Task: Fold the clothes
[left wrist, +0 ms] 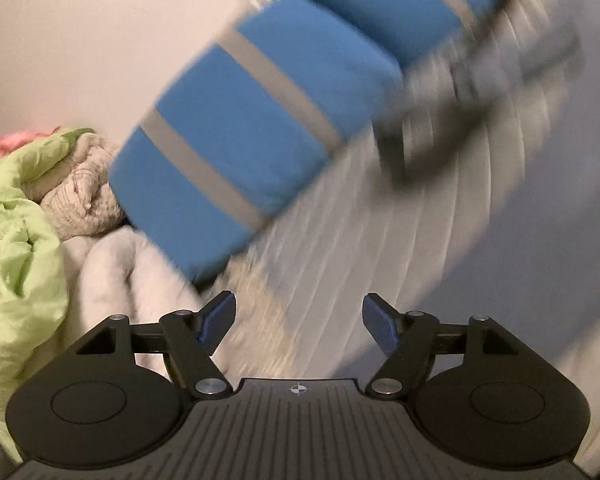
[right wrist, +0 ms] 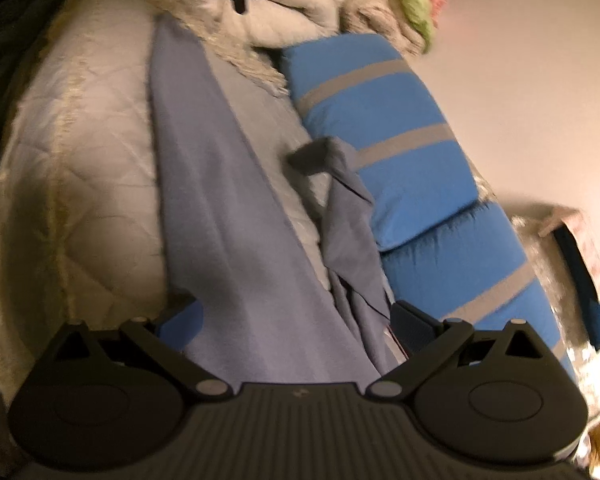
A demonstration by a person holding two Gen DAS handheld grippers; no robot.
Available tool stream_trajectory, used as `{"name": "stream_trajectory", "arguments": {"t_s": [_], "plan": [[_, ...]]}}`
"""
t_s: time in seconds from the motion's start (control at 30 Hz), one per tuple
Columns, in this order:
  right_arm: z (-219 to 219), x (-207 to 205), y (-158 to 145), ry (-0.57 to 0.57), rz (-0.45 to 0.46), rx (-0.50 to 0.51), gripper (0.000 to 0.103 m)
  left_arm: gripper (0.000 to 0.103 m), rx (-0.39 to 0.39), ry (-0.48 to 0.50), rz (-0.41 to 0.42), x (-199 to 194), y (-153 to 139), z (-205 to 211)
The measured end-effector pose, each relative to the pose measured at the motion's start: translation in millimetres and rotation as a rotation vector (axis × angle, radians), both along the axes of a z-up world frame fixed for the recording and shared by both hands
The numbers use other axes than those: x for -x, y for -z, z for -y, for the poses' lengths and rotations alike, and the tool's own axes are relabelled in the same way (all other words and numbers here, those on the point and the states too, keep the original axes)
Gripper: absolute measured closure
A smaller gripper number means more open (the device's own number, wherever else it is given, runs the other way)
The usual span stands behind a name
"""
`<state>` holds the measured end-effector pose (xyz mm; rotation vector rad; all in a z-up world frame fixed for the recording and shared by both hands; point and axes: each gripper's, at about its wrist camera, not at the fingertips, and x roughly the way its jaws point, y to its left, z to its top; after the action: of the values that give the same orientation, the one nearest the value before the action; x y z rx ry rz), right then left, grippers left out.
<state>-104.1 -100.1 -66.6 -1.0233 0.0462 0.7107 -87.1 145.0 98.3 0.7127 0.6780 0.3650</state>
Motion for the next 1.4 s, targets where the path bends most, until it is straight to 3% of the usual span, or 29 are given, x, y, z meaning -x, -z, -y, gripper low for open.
{"name": "stream_trajectory", "arguments": {"t_s": [0.17, 0.3, 0.43, 0.5, 0.57, 0.67, 0.93, 1.17, 1.4], "plan": [[5, -17, -17, 0.089, -0.108, -0.141, 0.0, 0.033, 0.253, -0.094, 0.224, -62, -11, 34], [12, -25, -27, 0.118, -0.168, -0.233, 0.0, 0.033, 0.464, -0.139, 0.313, -95, -2, 43], [8, -29, -17, 0.141, -0.107, -0.187, 0.0, 0.033, 0.605, -0.204, 0.348, -108, 33, 37], [6, -30, -9, 0.148, -0.042, -0.144, 0.0, 0.033, 0.639, -0.262, 0.271, -115, 47, 31], [4, -31, -5, 0.154, -0.014, -0.122, 0.0, 0.033, 0.664, -0.25, 0.227, -119, 52, 29], [3, -35, -6, 0.166, -0.026, -0.135, 0.0, 0.033, 0.669, -0.243, 0.233, -120, 50, 33], [8, -51, -6, 0.256, -0.02, -0.173, 0.0, 0.033, 0.805, -0.223, 0.256, -135, 30, 38], [15, -62, -10, 0.337, -0.02, -0.219, 0.0, 0.033, 0.824, -0.225, 0.251, -150, 26, 48], [15, -64, -10, 0.339, -0.022, -0.228, 0.0, 0.033, 0.846, -0.225, 0.229, -153, 25, 49]]}}
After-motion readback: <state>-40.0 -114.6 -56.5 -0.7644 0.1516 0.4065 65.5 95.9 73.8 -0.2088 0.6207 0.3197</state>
